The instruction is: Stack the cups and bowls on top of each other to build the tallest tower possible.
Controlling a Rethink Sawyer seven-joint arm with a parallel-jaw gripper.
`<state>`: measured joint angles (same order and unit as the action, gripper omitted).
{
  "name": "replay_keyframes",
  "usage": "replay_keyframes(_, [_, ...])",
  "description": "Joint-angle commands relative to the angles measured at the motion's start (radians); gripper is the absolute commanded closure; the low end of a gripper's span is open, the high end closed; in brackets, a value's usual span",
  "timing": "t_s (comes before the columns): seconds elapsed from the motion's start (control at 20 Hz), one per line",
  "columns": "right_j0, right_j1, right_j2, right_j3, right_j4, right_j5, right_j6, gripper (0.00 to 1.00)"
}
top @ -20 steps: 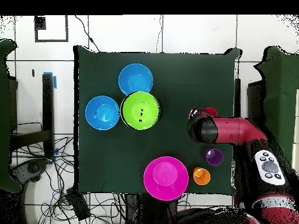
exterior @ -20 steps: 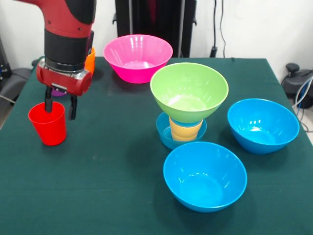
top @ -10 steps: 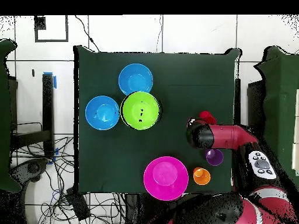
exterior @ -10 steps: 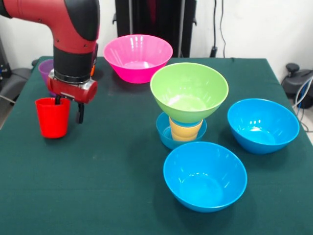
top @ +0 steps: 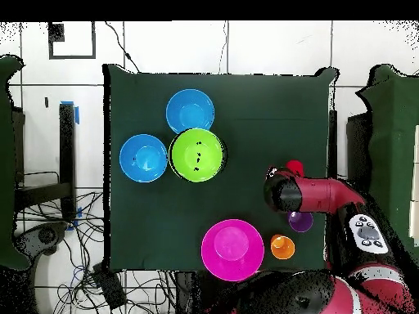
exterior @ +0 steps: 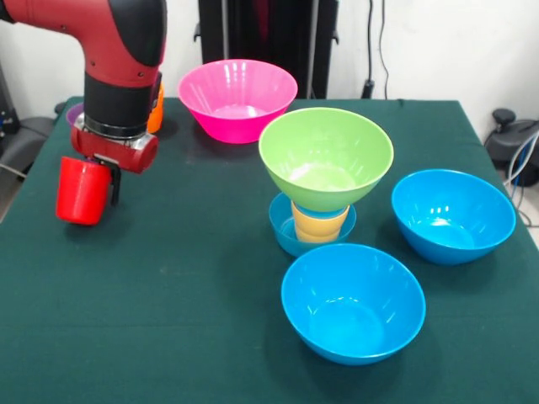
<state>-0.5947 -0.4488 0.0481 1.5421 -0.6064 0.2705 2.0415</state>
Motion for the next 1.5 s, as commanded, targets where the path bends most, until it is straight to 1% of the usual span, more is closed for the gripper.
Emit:
replay_keyframes(0.05, [0.033, 0.034, 0.043, 0.015, -0.074, -0.037, -0.026, 1.00])
replay_keyframes(0.25, [0.022, 0.014, 0.063, 0.022, -0.064, -0.020, -0.045, 1.00])
replay_keyframes(0.4, [0.011, -0.037, 0.099, 0.039, -0.043, 0.035, -0.087, 1.00])
replay_keyframes(0.5, [0.011, -0.082, 0.126, 0.042, -0.016, 0.124, -0.141, 1.00])
replay_keyframes(0.6, [0.012, -0.125, 0.152, 0.038, 0.026, 0.261, -0.207, 1.00])
replay_keyframes(0.7, [0.013, -0.161, 0.180, 0.029, 0.053, 0.363, -0.262, 1.00])
replay_keyframes(0.8, [0.013, -0.190, 0.204, 0.022, 0.077, 0.449, -0.297, 1.00])
replay_keyframes(0.9, [0.011, -0.218, 0.227, 0.020, 0.087, 0.490, -0.314, 1.00])
replay_keyframes(1.1, [0.003, -0.238, 0.272, 0.005, 0.122, 0.610, -0.329, 1.00])
replay_keyframes(1.3, [0.008, -0.244, 0.302, -0.024, 0.169, 0.823, -0.343, 1.00])
replay_keyframes(1.4, [0.009, -0.248, 0.320, -0.040, 0.184, 0.907, -0.353, 1.00])
replay_keyframes(1.5, [0.006, -0.248, 0.339, -0.057, 0.192, 0.963, -0.361, 1.00])
